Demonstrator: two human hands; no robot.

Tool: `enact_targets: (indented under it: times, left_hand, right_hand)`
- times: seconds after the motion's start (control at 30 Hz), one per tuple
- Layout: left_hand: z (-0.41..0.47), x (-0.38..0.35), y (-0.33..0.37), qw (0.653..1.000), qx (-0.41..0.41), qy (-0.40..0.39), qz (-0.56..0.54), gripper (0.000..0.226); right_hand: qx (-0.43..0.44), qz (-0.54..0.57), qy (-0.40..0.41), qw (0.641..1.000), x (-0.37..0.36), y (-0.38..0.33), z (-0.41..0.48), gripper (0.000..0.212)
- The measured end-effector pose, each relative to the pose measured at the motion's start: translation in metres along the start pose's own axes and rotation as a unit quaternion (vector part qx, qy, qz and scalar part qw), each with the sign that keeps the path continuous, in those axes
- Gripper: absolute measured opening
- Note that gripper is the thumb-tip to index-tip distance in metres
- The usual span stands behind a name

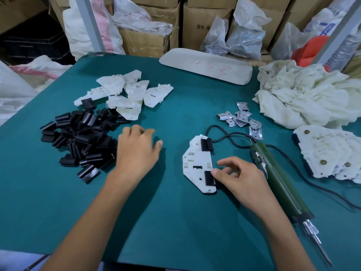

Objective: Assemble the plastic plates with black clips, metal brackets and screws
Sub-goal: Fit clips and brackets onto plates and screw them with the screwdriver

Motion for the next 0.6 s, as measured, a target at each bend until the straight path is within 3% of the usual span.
enact_targets:
  times: [0.13, 0.2, 0.33, 0.5, 0.6]
  left_hand:
    - [0.002, -0.006, -0.008, 0.998, 0.001, -0.06, 0.002, 0.032]
    - [0.002, -0.008, -0.003, 0.997, -0.018, -0.068, -0.029, 0.02]
    - [0.003, -0.011, -0.003, 0.995, -0.022, -0.069, -0.064, 0.018]
    - [0.002, -0.009, 0.001, 0.996, -0.01, -0.033, -0.083, 0.031]
    - [-0.004, -0.007, 0.014, 0.99, -0.027, -0.014, -0.135, 0.03]
  right_hand:
    - [0.015, -0.003, 0.018, 1.0, 0.008, -0.004, 0.018, 0.012]
    - [0.013, -0.001, 0.014, 1.0, 0.008, -0.005, 0.027, 0.01]
    - [0.028, -0.028, 0.022, 0.999, 0.01, -0.012, 0.042, 0.008]
    - [0.052, -0.182, 0.074, 0.979, 0.049, -0.036, 0.108, 0.018]
    - [0.047, -0.284, 0.06, 0.956, 0.059, -0.044, 0.156, 0.024]
Point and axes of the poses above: each hand's wrist, its own z-axis towards the middle knuckle, its own x-axis out of the back of the hand, y = z × x, the point moved 8 cm from there along z, towards the middle knuckle, and after that the axes turned 1 degree about -z, right-handed, at the moved point
